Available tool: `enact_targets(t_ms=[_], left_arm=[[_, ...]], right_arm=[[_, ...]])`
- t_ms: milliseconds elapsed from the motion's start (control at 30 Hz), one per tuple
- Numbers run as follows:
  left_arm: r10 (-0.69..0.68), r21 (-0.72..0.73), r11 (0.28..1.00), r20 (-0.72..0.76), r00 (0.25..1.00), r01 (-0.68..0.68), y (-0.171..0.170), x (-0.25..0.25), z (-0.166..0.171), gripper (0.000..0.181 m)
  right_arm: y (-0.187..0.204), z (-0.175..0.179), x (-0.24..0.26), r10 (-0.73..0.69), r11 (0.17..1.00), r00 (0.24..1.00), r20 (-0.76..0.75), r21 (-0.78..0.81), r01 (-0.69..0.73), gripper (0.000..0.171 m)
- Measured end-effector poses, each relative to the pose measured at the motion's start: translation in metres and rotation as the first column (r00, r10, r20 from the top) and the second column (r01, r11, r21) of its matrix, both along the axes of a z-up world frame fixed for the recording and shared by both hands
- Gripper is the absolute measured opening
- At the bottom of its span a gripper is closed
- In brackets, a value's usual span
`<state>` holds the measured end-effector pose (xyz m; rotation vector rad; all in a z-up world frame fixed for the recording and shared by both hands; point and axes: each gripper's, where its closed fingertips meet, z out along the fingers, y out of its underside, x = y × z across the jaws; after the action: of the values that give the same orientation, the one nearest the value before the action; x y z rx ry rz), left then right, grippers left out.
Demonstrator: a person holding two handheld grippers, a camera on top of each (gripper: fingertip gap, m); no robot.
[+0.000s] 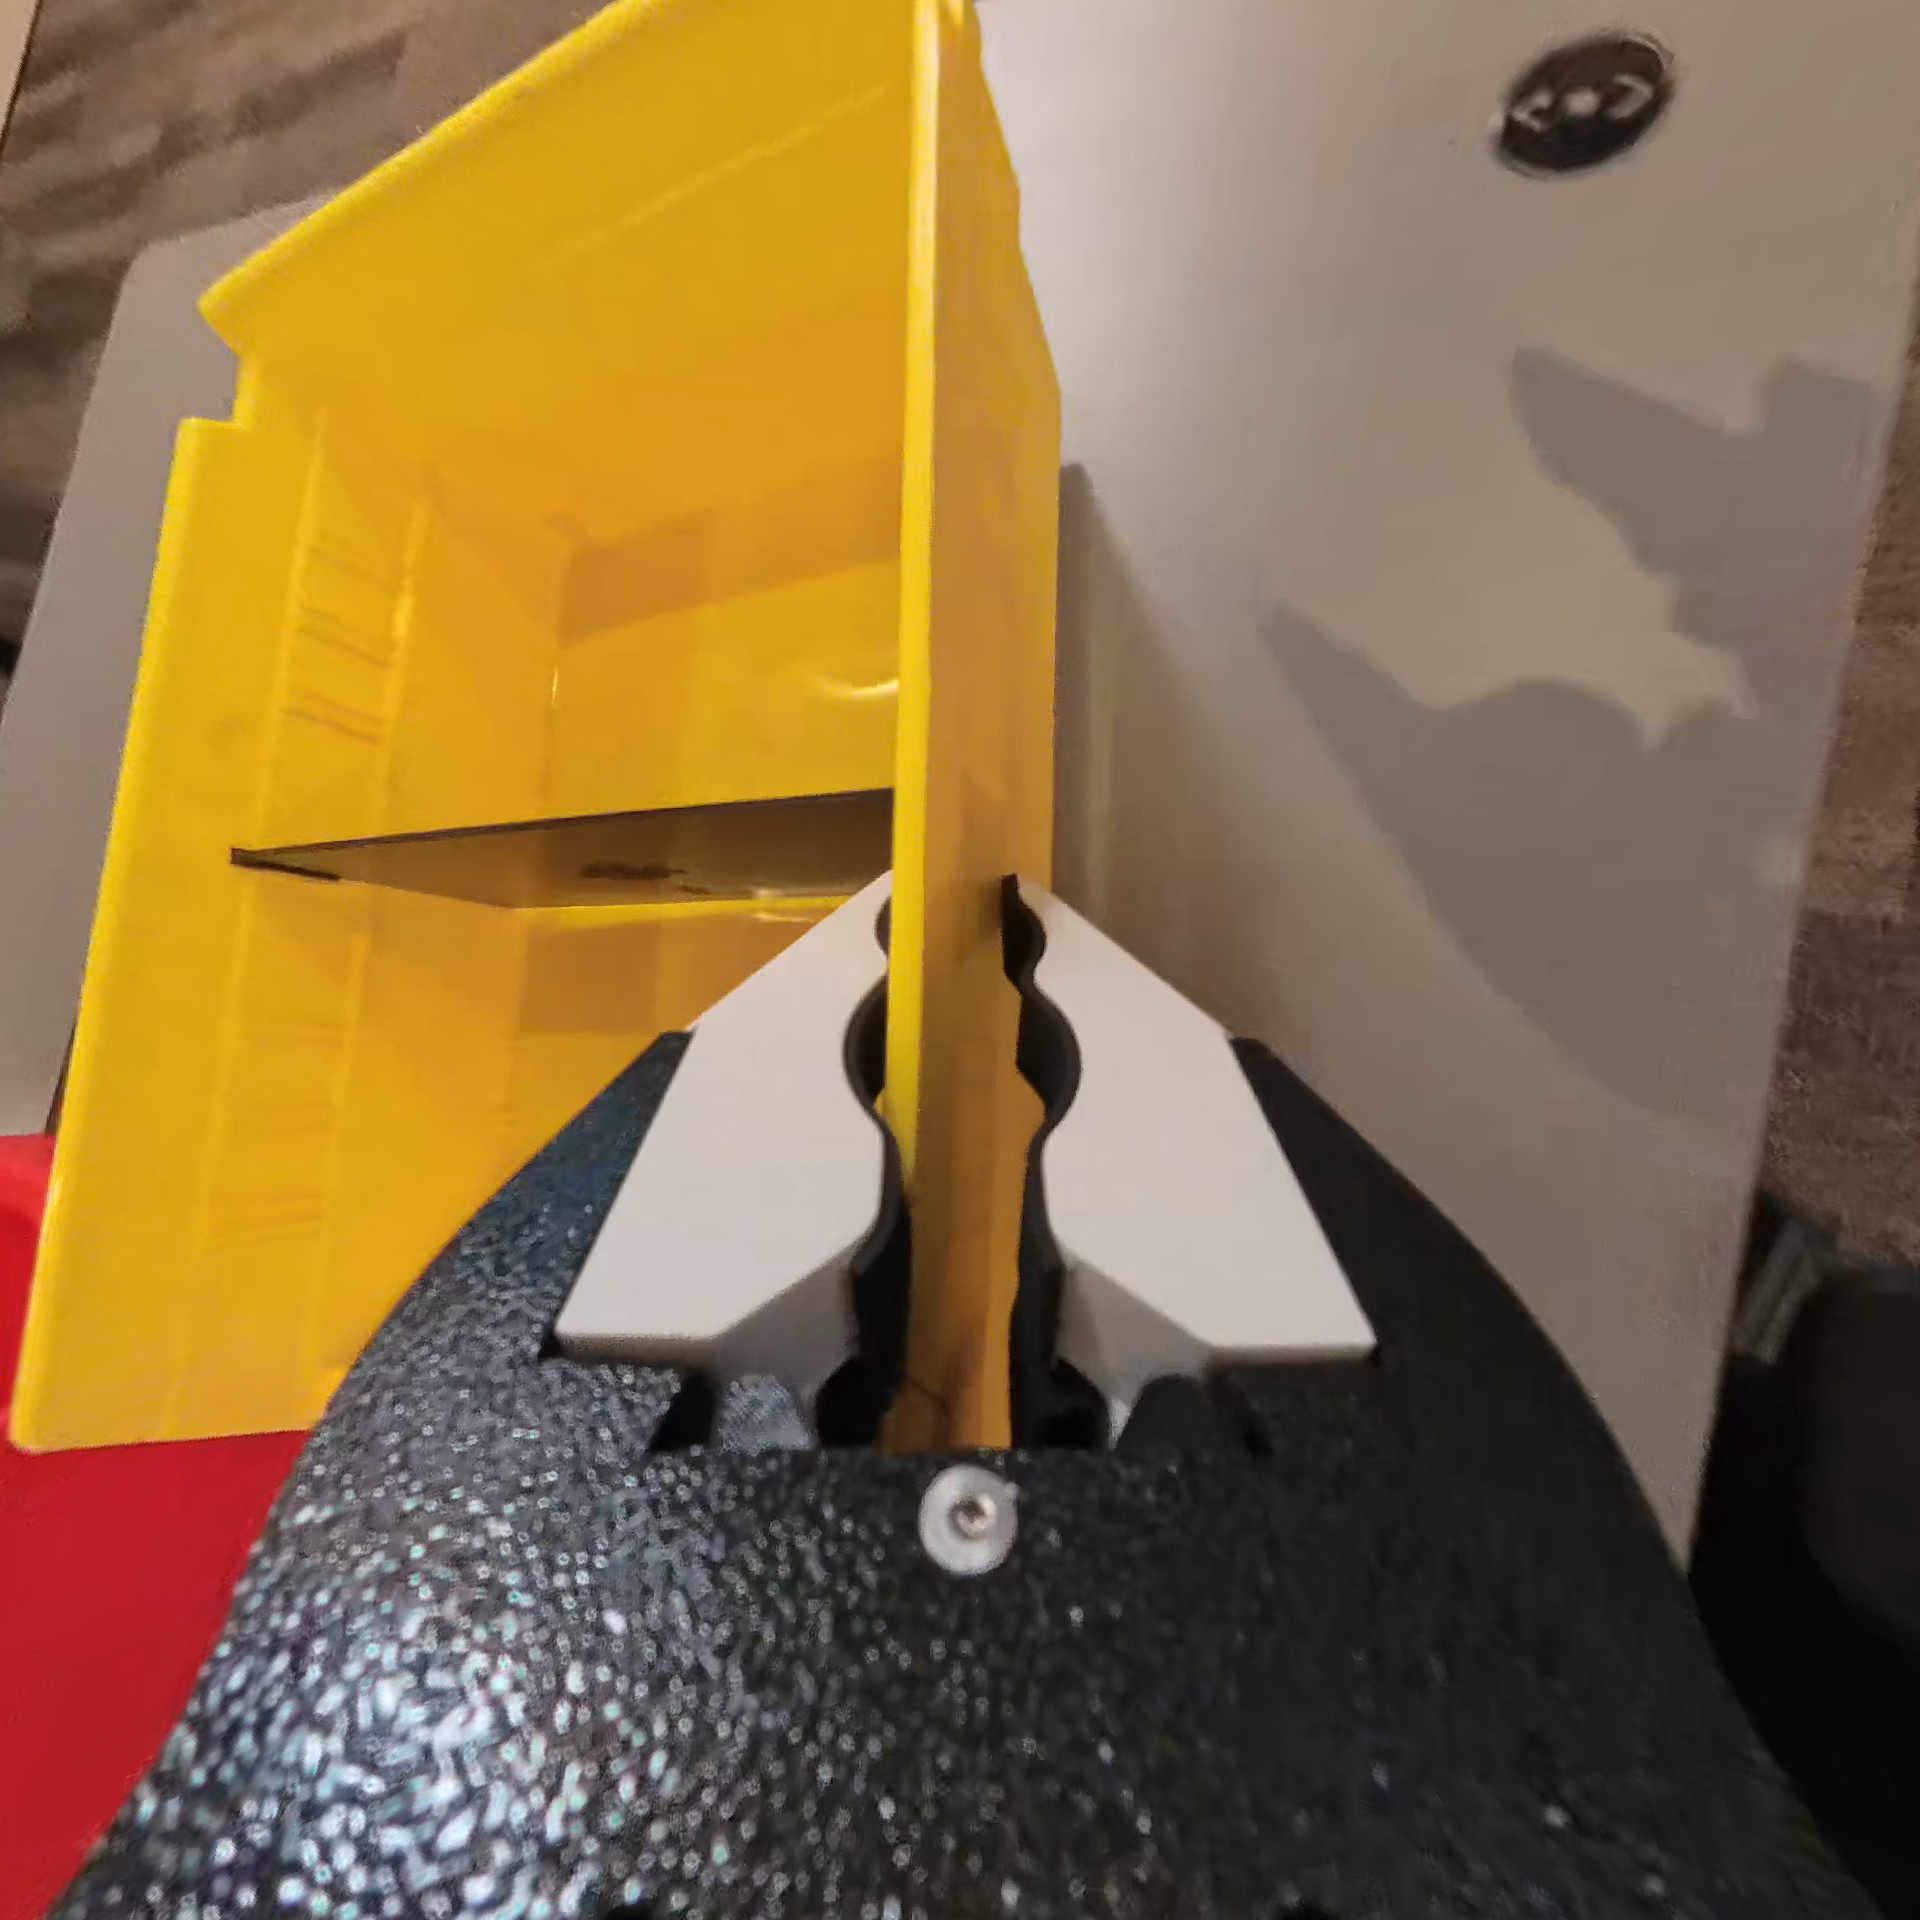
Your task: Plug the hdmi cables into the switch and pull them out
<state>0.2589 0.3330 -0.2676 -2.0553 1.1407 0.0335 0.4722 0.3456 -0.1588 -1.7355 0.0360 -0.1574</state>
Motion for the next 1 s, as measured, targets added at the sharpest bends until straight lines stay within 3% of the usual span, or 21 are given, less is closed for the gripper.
enact_targets(t_ms=[33,133,167,267,300,400,467,533,633,733,800,900,1000], left_arm=[[0.014,0.001,1.000,0.006,1.000,-0.014,0.006,0.003,-0.001,0.013],[0.021,0.036,0.999,-0.013,1.000,-0.020,0.018,0.006,-0.006,0.020],[0.043,0.077,0.996,-0.015,0.999,-0.042,0.023,0.002,-0.004,0.031],[0.087,0.113,0.990,-0.015,0.996,-0.085,0.024,-0.017,0.002,0.110],[0.095,0.121,0.988,0.002,0.996,-0.094,0.022,-0.026,0.006,0.127],[0.112,0.190,0.971,0.170,0.979,-0.144,0.018,-0.055,0.034,0.116],[0.068,0.168,0.975,0.397,0.915,-0.145,0.013,-0.054,0.053,0.104],[0.047,0.136,0.982,0.508,0.860,-0.134,0.007,-0.050,0.064,0.100],[0.052,0.132,0.983,0.465,0.884,-0.127,0.004,-0.062,0.069,0.114],[0.103,0.261,0.940,0.393,0.914,-0.219,0.017,-0.119,0.094,0.100],[0.156,0.241,0.933,0.397,0.905,-0.267,0.029,-0.163,0.101,0.095],[0.234,0.139,0.944,0.360,0.903,-0.300,0.056,-0.221,0.084,0.091],[0.253,0.012,0.965,0.229,0.940,-0.263,0.067,-0.252,0.049,0.084]], right_arm=[[0.002,0.002,-0.006,0.020,1.000,1.000,0.013,0.008,-0.020,0.067],[0.008,0.006,-0.030,0.104,0.994,0.992,0.067,0.030,-0.106,0.067],[0.010,0.005,-0.039,0.135,0.990,0.988,0.082,0.026,-0.137,0.067],[0.012,0.006,-0.057,0.200,0.979,0.972,0.119,0.025,-0.204,0.068],[0.012,0.006,-0.060,0.215,0.975,0.968,0.129,0.026,-0.220,0.068],[0.012,0.009,-0.065,0.232,0.970,0.966,0.117,0.044,-0.239,0.068],[0.013,0.014,-0.070,0.250,0.964,0.966,0.064,0.072,-0.255,0.067],[0.012,0.019,-0.080,0.285,0.954,0.958,0.009,0.097,-0.285,0.067],[0.008,0.026,-0.096,0.346,0.931,0.938,0.014,0.118,-0.345,0.067],[0.004,0.033,-0.099,0.348,0.927,0.936,0.044,0.134,-0.351,0.067],[0.003,0.038,-0.104,0.367,0.918,0.930,0.024,0.155,-0.366,0.067],[0.002,0.041,-0.116,0.421,0.895,0.907,-0.014,0.170,-0.413,0.066],[0.003,0.040,-0.124,0.443,0.885,0.897,0.003,0.159,-0.438,0.067]])
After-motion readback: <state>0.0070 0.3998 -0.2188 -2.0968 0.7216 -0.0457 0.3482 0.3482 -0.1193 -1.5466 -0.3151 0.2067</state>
